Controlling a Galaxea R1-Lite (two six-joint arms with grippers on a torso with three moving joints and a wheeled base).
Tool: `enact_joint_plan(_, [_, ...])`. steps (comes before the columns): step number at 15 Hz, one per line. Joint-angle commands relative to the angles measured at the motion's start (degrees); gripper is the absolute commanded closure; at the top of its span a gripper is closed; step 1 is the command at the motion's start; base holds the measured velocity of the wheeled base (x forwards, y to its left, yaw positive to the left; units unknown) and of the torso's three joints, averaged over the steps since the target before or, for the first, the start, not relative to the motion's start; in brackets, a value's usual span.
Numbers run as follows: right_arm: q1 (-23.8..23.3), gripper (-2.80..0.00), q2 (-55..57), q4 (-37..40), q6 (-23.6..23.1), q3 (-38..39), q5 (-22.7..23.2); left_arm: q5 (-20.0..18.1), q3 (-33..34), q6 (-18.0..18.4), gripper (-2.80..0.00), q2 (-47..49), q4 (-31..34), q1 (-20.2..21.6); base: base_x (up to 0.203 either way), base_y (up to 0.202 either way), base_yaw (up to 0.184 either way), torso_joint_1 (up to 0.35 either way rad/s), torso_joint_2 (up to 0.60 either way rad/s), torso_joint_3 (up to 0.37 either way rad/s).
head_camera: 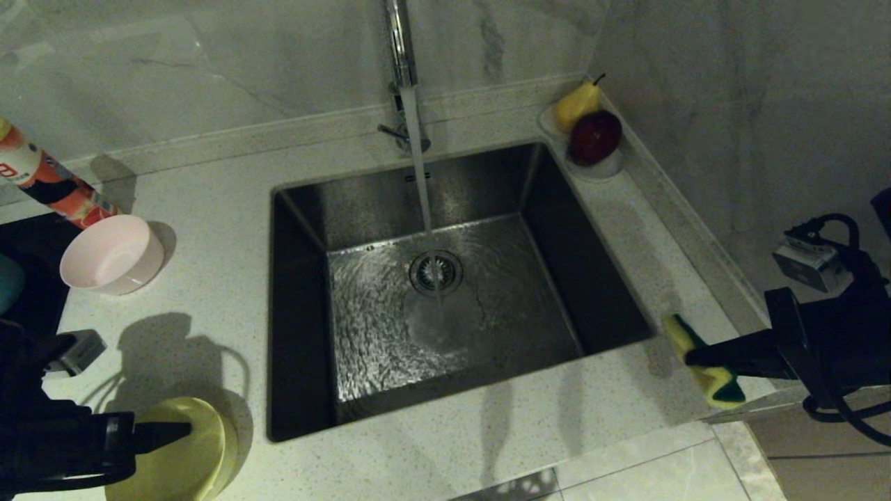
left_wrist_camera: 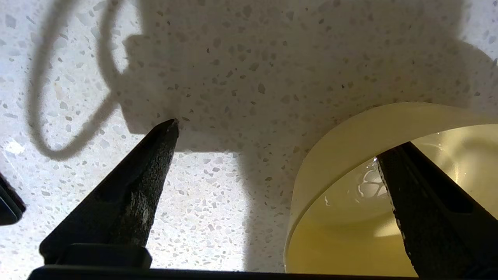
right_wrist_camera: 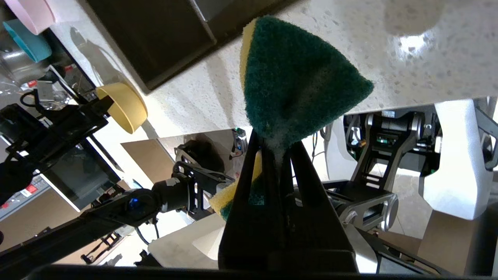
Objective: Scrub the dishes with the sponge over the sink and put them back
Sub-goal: Wash the bowl
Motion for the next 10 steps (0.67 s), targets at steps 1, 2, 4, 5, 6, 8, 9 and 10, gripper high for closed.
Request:
enact_joint_plan(1, [-0.1, 0.00, 0.3, -0.2, 0.1, 1.4, 0.2, 1.4, -0.5, -0.3, -2.80, 0.3, 0.2, -0.5, 0.000, 0.000, 0.000, 0.000, 0.00, 0.000])
enact_joint_plan(2, [-0.1, 0.00, 0.2, -0.2, 0.1, 1.8, 0.2, 2.4, -1.0, -0.3, -2.80, 0.4, 0.2, -0.6, 0.000, 0.000, 0.000, 0.000, 0.00, 0.000])
enact_joint_plan(4, [-0.2, 0.00, 0.0, -0.2, 0.1, 2.2, 0.2, 4.9, -2.1, -0.3, -2.80, 0.5, 0.2, -0.6, 0.000, 0.000, 0.000, 0.000, 0.00, 0.000])
enact_joint_plan(5, [-0.3, 0.00, -0.1, -0.2, 0.1, 2.3, 0.1, 5.7, -2.7, -0.3, -2.80, 0.4, 0.2, -0.6, 0.000, 0.000, 0.000, 0.000, 0.00, 0.000])
enact_joint_plan(6, [-0.8, 0.00, -0.1, -0.2, 0.1, 2.3, 0.1, 6.3, -3.4, -0.3, -2.80, 0.3, 0.7, -0.6, 0.000, 0.000, 0.000, 0.000, 0.00, 0.000])
enact_joint_plan(8, [-1.4, 0.00, -0.1, -0.2, 0.0, 2.4, 0.2, 8.2, -3.9, -0.2, -2.80, 0.4, 0.7, -0.6, 0.000, 0.000, 0.000, 0.000, 0.00, 0.000])
enact_joint_plan(9, [-1.5, 0.00, -0.1, -0.2, 0.0, 2.9, 0.2, 9.5, -3.9, -0.1, -2.80, 0.3, 0.6, -0.6, 0.000, 0.000, 0.000, 0.000, 0.00, 0.000])
enact_joint_plan(10, [-1.5, 0.00, -0.2, -0.3, 0.0, 3.2, 0.1, 9.7, -4.1, 0.0, -2.80, 0.2, 0.7, -0.6, 0.000, 0.000, 0.000, 0.000, 0.00, 0.000])
